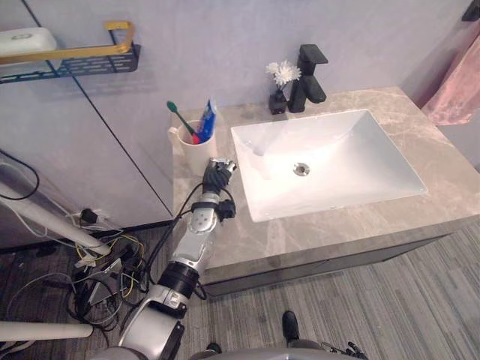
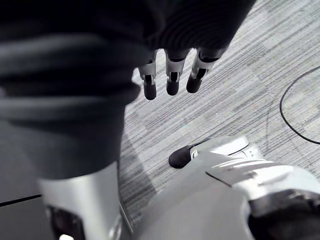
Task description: Organize washtable
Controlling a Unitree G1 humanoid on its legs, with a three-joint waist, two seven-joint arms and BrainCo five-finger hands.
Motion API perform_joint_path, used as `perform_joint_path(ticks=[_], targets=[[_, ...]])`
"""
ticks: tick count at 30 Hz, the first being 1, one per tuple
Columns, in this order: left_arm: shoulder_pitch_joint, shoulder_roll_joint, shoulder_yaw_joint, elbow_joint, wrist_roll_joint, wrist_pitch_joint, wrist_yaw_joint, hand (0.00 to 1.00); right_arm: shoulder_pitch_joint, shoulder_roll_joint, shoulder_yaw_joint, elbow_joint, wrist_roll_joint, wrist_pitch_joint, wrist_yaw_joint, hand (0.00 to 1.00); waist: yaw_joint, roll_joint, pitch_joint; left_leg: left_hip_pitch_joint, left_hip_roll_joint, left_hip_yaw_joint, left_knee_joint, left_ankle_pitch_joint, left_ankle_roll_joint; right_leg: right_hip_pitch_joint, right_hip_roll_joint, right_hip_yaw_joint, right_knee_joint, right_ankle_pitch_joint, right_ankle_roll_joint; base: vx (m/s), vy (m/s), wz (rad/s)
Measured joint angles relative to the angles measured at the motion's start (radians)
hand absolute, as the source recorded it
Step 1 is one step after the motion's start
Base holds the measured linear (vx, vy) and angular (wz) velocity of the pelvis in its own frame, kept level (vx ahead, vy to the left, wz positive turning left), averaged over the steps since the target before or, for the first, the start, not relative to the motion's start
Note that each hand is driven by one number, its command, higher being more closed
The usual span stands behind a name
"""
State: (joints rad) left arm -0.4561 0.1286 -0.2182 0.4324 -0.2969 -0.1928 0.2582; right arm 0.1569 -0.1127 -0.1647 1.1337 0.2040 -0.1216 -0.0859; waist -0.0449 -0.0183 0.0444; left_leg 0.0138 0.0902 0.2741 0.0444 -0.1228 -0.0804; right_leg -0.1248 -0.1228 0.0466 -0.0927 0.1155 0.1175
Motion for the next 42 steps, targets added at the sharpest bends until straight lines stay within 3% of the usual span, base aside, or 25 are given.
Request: perform_joint_path(ticks=[7, 29, 37, 42], targets=[[-0.030, 0.012, 0.023, 0.001, 0.012, -0.004, 0.015, 1.00, 0.000, 0.003, 0.000, -0.028, 0.000, -0.002, 0.001, 0.00, 0.000, -0.003, 0.031, -0.011, 0.000, 0.016, 0.009, -0.002, 0.000, -0.017, 0.001, 0.018, -0.004, 0.009, -0.002, -0.02, -0.004, -0.07], [-0.095, 0.043, -0.015, 0.012, 0.070, -0.006, 0.025, 1.00, -0.001, 0.006, -0.004, -0.035, 0.000, -0.012, 0.013, 0.00, 0.000, -0.007, 0.039, -0.044, 0.001, 0.023, 0.019, -0.002, 0.000, -0.055, 0.004, 0.032, 0.001, 0.022, -0.006, 0.00, -0.003, -0.01], [0.142, 0.050, -0.234, -0.380, 0.036, -0.013, -0.101, 1.00, -0.001, 0.004, 0.003, -0.035, 0.001, -0.021, 0.017, 0.00, 0.008, 0.002, 0.052, -0.019, -0.001, -0.009, 0.030, -0.005, 0.005, -0.006, -0.003, -0.004, 0.001, 0.019, -0.010, -0.01, 0.006, 0.10], [0.296, 0.053, -0.263, -0.663, -0.061, -0.036, -0.187, 1.00, 0.023, -0.006, 0.007, -0.027, 0.014, -0.022, 0.018, 0.00, 0.056, 0.017, 0.043, -0.006, -0.001, -0.019, 0.043, -0.007, 0.009, 0.019, -0.007, -0.009, 0.002, 0.018, -0.009, -0.03, -0.002, 0.06]])
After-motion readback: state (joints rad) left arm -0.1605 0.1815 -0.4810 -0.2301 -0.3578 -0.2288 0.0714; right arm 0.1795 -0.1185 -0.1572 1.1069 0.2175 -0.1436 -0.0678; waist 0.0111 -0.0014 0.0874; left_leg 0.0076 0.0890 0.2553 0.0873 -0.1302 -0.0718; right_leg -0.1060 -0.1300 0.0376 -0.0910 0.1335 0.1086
